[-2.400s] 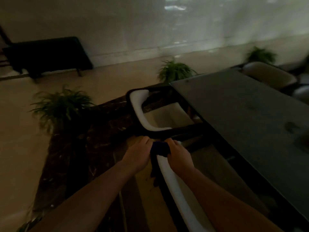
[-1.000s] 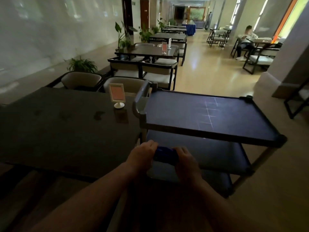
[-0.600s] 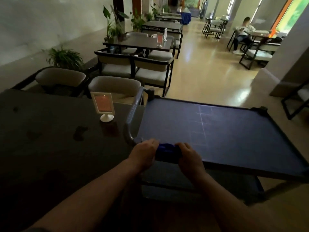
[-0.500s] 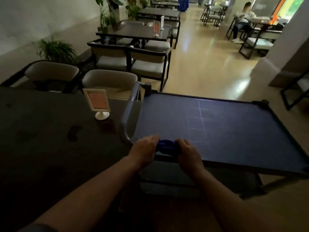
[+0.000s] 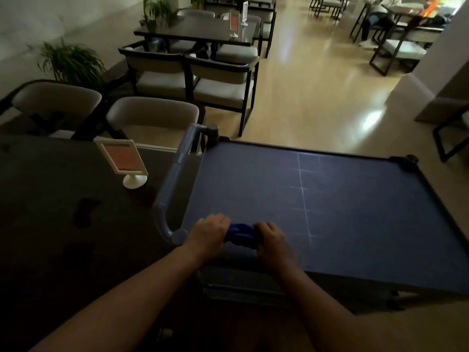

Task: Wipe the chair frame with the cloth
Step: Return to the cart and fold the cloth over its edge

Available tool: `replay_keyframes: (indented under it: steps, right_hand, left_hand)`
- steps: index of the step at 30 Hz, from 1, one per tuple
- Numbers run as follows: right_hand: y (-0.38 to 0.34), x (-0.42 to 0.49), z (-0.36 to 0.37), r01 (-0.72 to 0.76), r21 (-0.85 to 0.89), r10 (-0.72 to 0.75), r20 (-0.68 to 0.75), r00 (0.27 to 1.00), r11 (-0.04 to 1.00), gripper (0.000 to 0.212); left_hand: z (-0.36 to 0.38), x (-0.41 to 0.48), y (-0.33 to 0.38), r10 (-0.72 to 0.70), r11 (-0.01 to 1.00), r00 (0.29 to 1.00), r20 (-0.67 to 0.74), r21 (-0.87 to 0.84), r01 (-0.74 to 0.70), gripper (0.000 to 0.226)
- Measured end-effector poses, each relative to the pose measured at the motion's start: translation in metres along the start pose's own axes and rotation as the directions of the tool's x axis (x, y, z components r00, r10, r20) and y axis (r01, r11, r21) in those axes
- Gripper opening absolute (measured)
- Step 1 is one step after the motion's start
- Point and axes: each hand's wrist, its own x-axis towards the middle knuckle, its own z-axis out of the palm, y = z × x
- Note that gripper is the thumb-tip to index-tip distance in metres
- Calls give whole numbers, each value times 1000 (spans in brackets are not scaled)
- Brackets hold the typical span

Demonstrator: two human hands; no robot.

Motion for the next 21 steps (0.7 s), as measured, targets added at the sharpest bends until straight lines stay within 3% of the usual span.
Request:
replay_keyframes:
  steps: [5, 12, 21]
  right_hand:
    - [8, 2, 19, 33, -41, -30, 64, 998, 999, 29]
    - [11, -1, 37, 21, -87, -21, 8, 1000, 996, 29]
    - [9, -12, 37, 9, -101, -5, 46, 999, 995, 36]
  left_hand:
    - [17, -2, 1, -97, 990, 985, 139, 117, 81, 29]
    - [36, -2, -3, -131, 990, 978, 165, -21, 136, 29]
    - [34, 6, 6, -146, 989, 953, 266, 7, 150, 40]
